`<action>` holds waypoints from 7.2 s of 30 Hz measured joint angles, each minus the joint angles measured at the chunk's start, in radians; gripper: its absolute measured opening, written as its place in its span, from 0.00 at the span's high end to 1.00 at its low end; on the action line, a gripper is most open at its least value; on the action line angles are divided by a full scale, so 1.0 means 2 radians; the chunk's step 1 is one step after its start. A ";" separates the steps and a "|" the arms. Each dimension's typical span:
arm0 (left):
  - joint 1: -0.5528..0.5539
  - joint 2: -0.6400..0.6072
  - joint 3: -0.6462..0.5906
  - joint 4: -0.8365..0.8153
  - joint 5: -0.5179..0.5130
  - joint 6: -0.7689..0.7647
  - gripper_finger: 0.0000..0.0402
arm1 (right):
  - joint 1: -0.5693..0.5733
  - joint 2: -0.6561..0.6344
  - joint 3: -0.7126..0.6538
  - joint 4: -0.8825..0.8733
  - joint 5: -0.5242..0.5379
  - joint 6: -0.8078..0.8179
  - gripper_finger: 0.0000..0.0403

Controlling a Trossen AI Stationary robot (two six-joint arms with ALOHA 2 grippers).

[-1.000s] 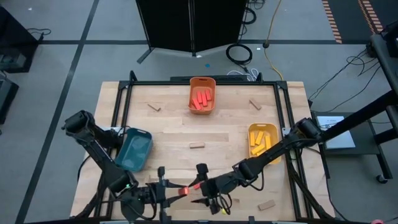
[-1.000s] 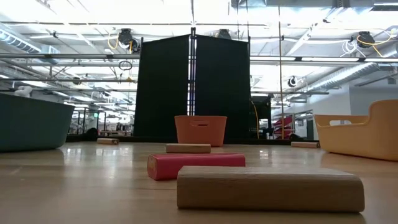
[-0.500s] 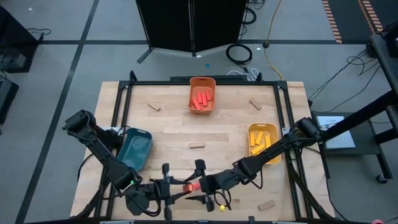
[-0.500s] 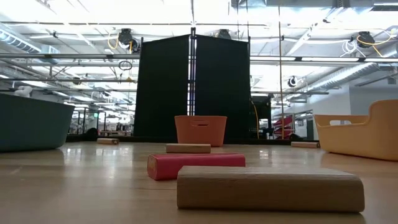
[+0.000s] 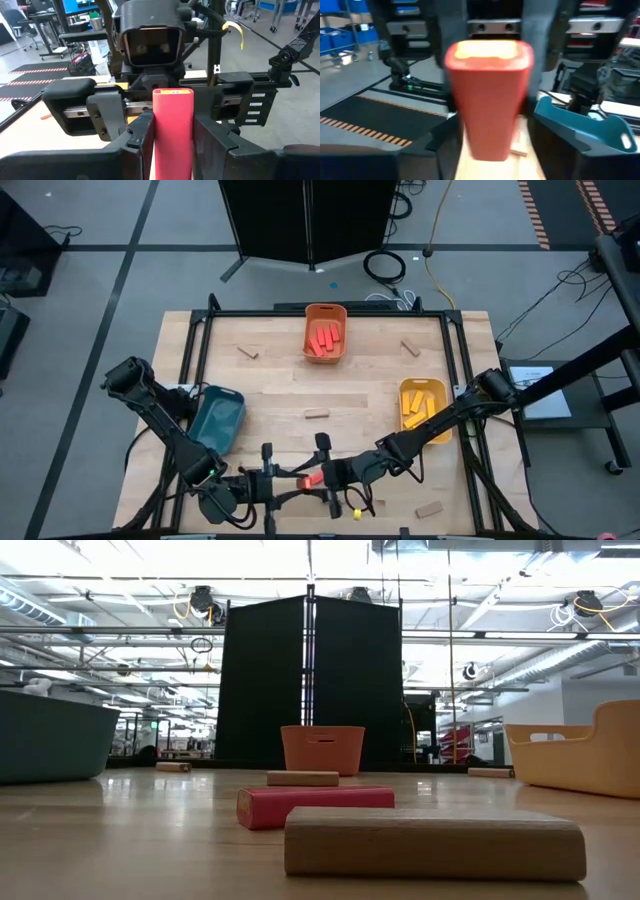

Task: Sort blocks
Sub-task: Put the left orange block into the orange bin, then put the orange block into the orange bin, then put the center brown block into the blue bin

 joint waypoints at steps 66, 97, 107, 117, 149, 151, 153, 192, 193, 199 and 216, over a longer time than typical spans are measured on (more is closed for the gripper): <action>0.265 -0.129 -0.300 0.147 0.276 0.108 0.45 | -0.492 -0.008 0.000 -0.318 -0.110 0.017 0.65; 0.067 -0.302 -0.299 0.074 0.209 0.105 0.45 | -0.038 -0.018 0.041 -0.385 -0.136 0.081 0.57; 0.032 -0.289 -0.299 0.090 0.153 0.108 0.45 | 0.000 0.075 0.041 -0.365 -0.029 0.065 0.57; 0.033 -0.289 -0.299 0.105 0.133 0.160 0.45 | -0.022 0.103 0.041 -0.367 -0.043 0.041 0.57; 0.033 -0.289 -0.299 0.101 0.133 0.159 0.45 | -0.039 0.124 0.042 -0.364 -0.109 0.066 0.65; 0.033 -0.289 -0.299 0.101 0.133 0.157 0.45 | -0.039 0.124 0.042 -0.365 -0.110 0.066 0.69; 0.033 -0.289 -0.299 0.101 0.133 0.157 0.45 | -0.039 0.122 0.042 -0.366 -0.110 0.066 0.72; 0.072 -0.303 -0.299 0.045 0.134 0.222 0.45 | -0.495 0.007 0.041 -0.392 -0.136 0.062 0.58; 0.077 -0.303 -0.299 0.044 0.135 0.222 0.45 | -0.495 0.007 0.041 -0.393 -0.136 0.061 0.55; 0.096 -0.303 -0.299 0.028 0.136 0.207 0.45 | -0.493 0.007 0.041 -0.400 -0.143 0.042 0.48; 0.098 -0.318 -0.299 -0.022 0.133 0.127 0.45 | -0.279 -0.013 0.041 -0.436 -0.215 0.063 0.49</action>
